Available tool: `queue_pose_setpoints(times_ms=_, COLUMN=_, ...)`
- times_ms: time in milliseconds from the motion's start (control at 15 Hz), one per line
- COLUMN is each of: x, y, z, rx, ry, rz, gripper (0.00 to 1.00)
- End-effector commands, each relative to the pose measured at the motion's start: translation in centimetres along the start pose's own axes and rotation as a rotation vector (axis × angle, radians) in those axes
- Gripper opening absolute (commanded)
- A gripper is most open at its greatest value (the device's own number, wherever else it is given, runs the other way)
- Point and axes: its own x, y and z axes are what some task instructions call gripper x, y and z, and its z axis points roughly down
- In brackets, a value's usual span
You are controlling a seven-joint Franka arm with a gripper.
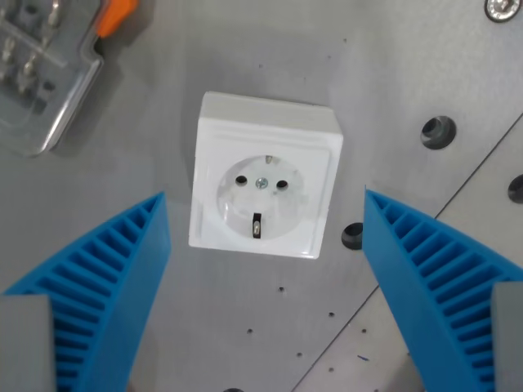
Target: Move above the white socket
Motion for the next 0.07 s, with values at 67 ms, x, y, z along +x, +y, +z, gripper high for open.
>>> queue_pose_setpoints(times_ms=67, x=-0.20, y=0.56, z=0.50, rx=0.037, ry=0.107, rz=0.088, gripper=1.00)
